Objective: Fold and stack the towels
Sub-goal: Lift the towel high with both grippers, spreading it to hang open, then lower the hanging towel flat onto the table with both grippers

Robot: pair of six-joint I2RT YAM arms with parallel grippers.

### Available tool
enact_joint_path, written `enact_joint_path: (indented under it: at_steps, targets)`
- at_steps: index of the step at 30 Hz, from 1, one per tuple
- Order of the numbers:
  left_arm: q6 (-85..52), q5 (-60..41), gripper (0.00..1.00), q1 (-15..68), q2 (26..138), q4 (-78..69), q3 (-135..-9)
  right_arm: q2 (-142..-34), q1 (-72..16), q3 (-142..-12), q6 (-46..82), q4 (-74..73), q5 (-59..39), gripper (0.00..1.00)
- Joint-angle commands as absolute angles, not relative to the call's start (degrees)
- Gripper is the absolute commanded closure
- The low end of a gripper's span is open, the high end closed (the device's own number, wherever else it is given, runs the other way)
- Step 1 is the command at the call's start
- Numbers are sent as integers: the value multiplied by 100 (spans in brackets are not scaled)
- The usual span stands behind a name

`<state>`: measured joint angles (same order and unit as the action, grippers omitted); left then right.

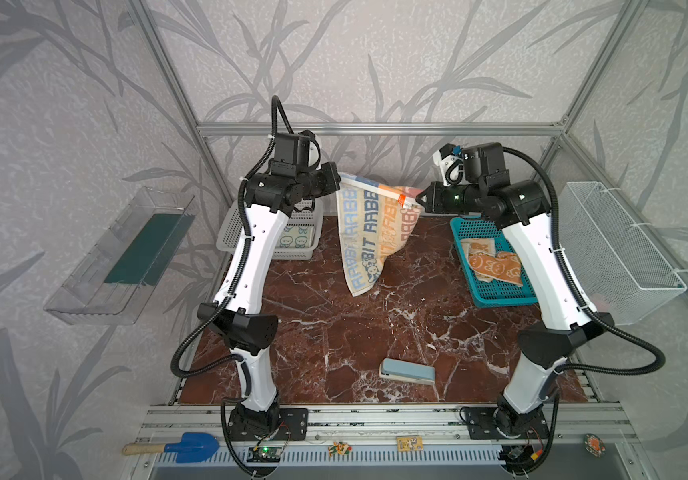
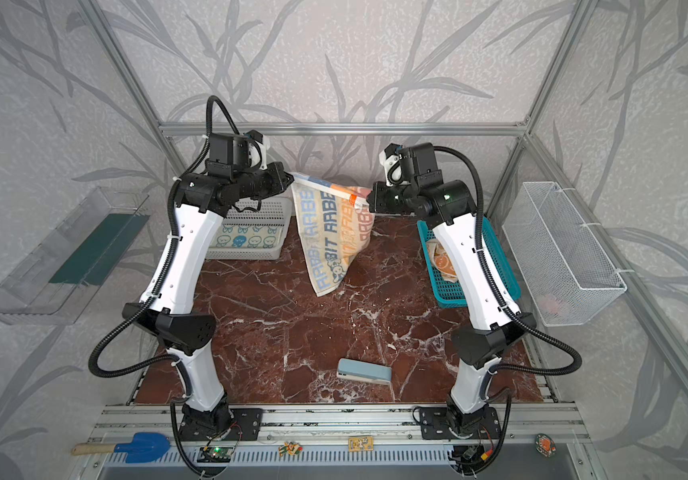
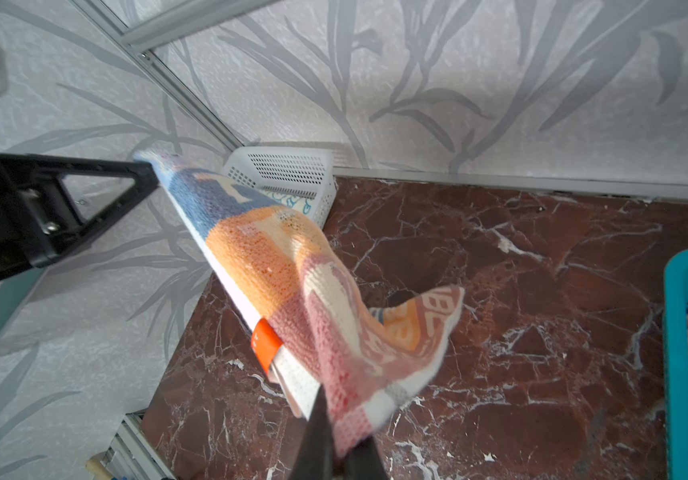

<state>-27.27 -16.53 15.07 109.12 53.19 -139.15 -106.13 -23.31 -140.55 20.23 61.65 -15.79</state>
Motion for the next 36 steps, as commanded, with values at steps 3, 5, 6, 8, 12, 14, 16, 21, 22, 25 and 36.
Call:
enact_joint_path:
  at_steps: [3,5,6,8,12,14,16,21,22,25,36]
  targets:
    - [-2773,-1411,100,1450,10249,5324,-13980,-11006,-2298,-15806,1687,7446,-1783,100]
    - [-2750,-1315,100,1450,9955,5254,-13845,-10945,-2307,-16038,1629,7560,-1919,100]
    - [-2742,-1301,100,1452,9773,5188,-13741,-10828,-2339,-15979,1581,7565,-1963,100]
    - [-2742,-1278,100,1467,9409,5058,-13473,-10476,-2420,-15618,1458,7459,-1983,100]
    - [-2747,-1166,100,1616,8609,4948,-12889,-9320,-2650,-14179,1283,6757,-2054,100]
    - [-2738,-1000,100,1765,8235,4932,-12647,-8751,-2663,-13440,1319,6313,-2187,100]
    - [-2861,-947,100,1866,7876,4867,-12443,-8263,-2664,-12846,1361,5940,-2260,100]
    - [-3124,-834,100,1906,7523,4875,-12243,-7888,-2591,-12403,1406,5682,-2281,100]
    - [-3108,-774,100,1907,7547,4886,-12228,-7924,-2475,-12379,1496,5678,-2343,100]
    - [-2957,-667,100,1856,7767,4787,-12037,-8085,-2026,-12118,1832,5497,-2599,100]
    - [-3035,-1467,100,1388,9844,3647,-11176,-9735,-1100,-10893,2108,4621,-2794,100]
